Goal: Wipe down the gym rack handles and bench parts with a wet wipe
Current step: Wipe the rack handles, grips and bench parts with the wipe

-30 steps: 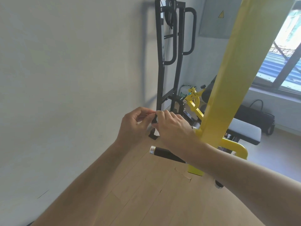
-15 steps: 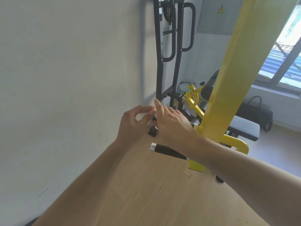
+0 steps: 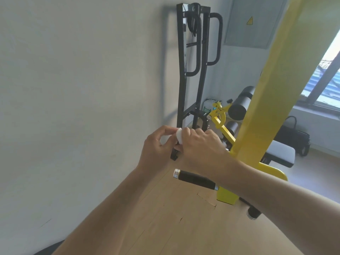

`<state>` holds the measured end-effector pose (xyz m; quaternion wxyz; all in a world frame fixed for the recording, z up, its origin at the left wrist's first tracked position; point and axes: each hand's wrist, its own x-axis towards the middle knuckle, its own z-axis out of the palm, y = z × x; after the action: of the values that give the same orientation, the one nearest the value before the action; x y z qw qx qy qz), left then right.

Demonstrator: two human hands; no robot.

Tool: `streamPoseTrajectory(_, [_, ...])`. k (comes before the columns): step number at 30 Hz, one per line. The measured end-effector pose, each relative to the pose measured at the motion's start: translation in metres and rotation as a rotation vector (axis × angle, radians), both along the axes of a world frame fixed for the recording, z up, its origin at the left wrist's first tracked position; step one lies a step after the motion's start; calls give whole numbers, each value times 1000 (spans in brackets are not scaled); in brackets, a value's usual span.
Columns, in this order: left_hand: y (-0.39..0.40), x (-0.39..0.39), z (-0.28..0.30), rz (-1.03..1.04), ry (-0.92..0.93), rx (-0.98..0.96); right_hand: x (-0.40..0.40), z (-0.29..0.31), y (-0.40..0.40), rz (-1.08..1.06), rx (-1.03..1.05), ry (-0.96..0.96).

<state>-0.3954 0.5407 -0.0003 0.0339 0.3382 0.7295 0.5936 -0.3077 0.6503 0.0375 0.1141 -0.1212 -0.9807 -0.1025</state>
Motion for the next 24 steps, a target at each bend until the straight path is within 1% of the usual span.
streamPoseTrajectory(4, [-2, -6, -3, 38, 16, -30, 25, 3, 4, -241, 226, -176])
streamPoseTrajectory(5, [-2, -6, -4, 40, 13, -36, 31, 7, 5, -266, 272, -205])
streamPoseTrajectory(7, [-2, -6, -5, 40, 11, -31, 35, 9, 9, -243, 314, -210])
streamPoseTrajectory(12, [0, -6, -6, 38, 35, -28, 13, 2, 8, -25, 62, -66])
streamPoseTrajectory(15, [-2, -6, -6, 36, 47, -35, 5, -1, 12, 80, 43, 1])
streamPoseTrajectory(18, [-2, -5, -5, 38, 52, -28, 0, -2, 11, 99, 1, 21])
streamPoseTrajectory(20, [-1, -4, -6, 47, 41, -18, 3, -3, 11, 84, -43, -4])
streamPoseTrajectory(22, [0, -3, -6, 47, 30, -17, 14, 5, 12, 30, -80, -83])
streamPoseTrajectory(24, [0, -3, -6, 48, 29, -29, 24, 14, 15, -14, -8, -181])
